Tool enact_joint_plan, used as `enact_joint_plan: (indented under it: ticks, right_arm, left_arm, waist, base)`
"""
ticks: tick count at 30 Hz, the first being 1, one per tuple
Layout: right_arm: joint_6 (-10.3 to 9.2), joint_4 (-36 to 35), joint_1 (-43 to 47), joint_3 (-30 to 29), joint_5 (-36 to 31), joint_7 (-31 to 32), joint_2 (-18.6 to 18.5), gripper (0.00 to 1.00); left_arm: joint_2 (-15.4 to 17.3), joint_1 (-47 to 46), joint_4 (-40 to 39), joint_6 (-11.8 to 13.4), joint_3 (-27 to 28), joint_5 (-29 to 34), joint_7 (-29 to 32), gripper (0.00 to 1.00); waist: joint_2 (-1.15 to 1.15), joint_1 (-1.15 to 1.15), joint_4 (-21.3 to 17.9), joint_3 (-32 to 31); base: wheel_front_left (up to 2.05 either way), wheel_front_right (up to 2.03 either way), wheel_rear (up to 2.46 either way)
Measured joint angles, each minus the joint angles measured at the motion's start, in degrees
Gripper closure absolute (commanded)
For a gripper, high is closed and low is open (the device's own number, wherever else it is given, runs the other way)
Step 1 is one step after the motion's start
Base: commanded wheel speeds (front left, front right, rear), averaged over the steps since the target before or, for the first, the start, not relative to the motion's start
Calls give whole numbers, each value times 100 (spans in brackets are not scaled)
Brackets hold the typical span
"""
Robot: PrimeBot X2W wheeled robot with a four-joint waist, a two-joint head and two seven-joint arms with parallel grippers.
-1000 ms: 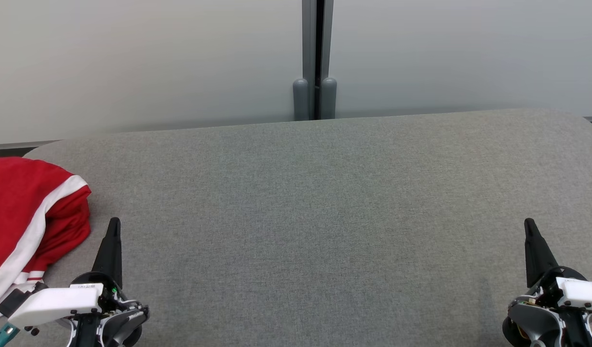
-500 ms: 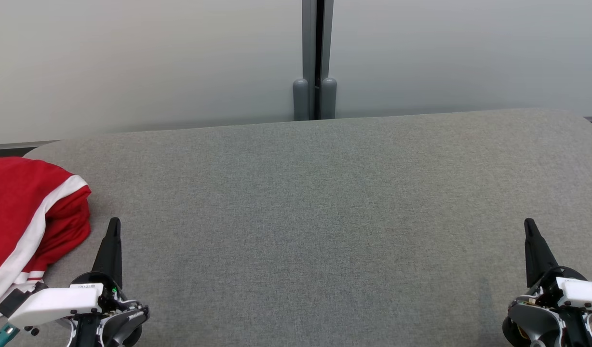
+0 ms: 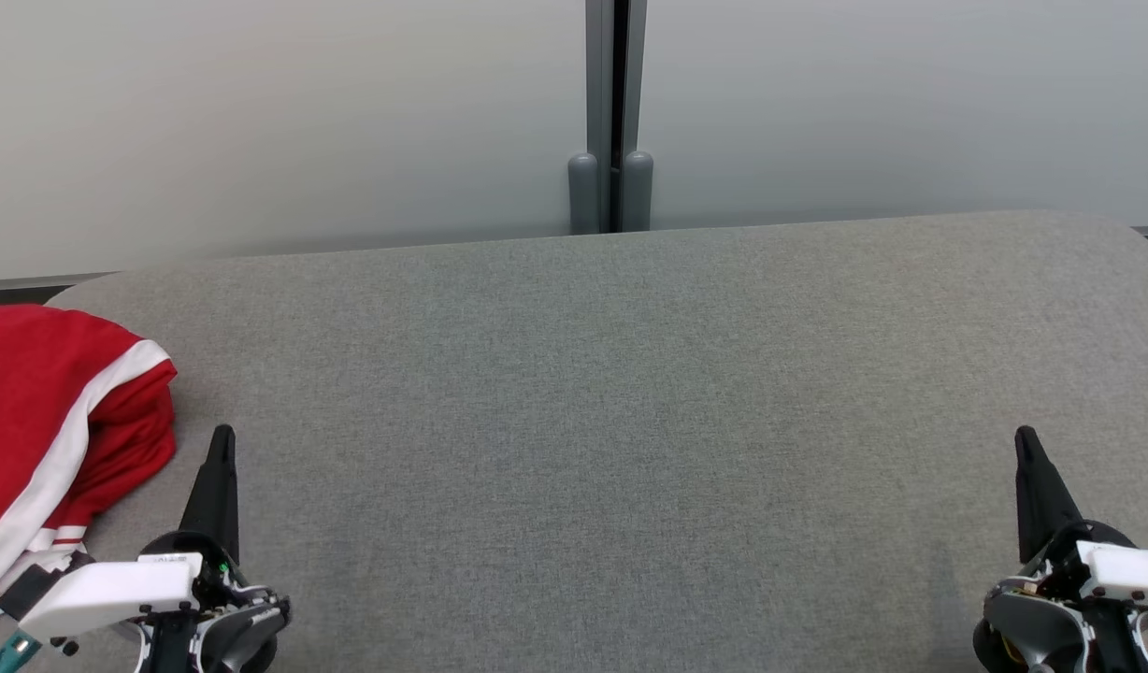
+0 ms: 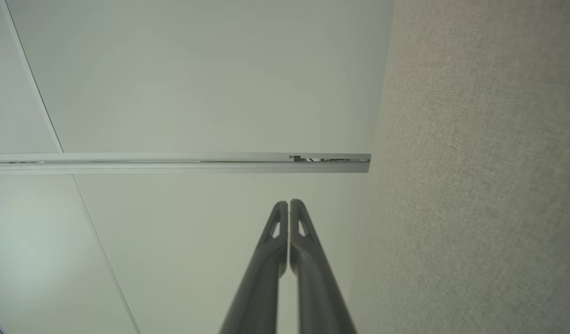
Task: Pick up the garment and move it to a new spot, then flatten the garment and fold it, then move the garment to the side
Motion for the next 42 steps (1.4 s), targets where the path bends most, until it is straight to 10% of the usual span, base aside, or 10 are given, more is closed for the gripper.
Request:
enact_joint_plan:
  ticks: [1, 20, 42]
  right_arm:
    - [0, 32, 18, 0, 3, 0, 5, 0]
    - [-1, -43, 180, 312, -641, -413, -59, 0]
    - [-1, -412, 126, 578, -3220, -903, -309, 0]
  left_arm:
    - [-8, 18, 35, 1, -4, 0, -2, 0]
    - [35, 130, 15, 8, -328, 509, -430, 0]
    - [164, 109, -533, 8, -549, 3357, -957, 0]
  waist:
    - [0, 0, 0, 0]
    - [0, 0, -23, -17]
    - [0, 0, -76, -66]
  base:
    - [0, 0, 0]
    - [0, 0, 0]
    - [0, 0, 0]
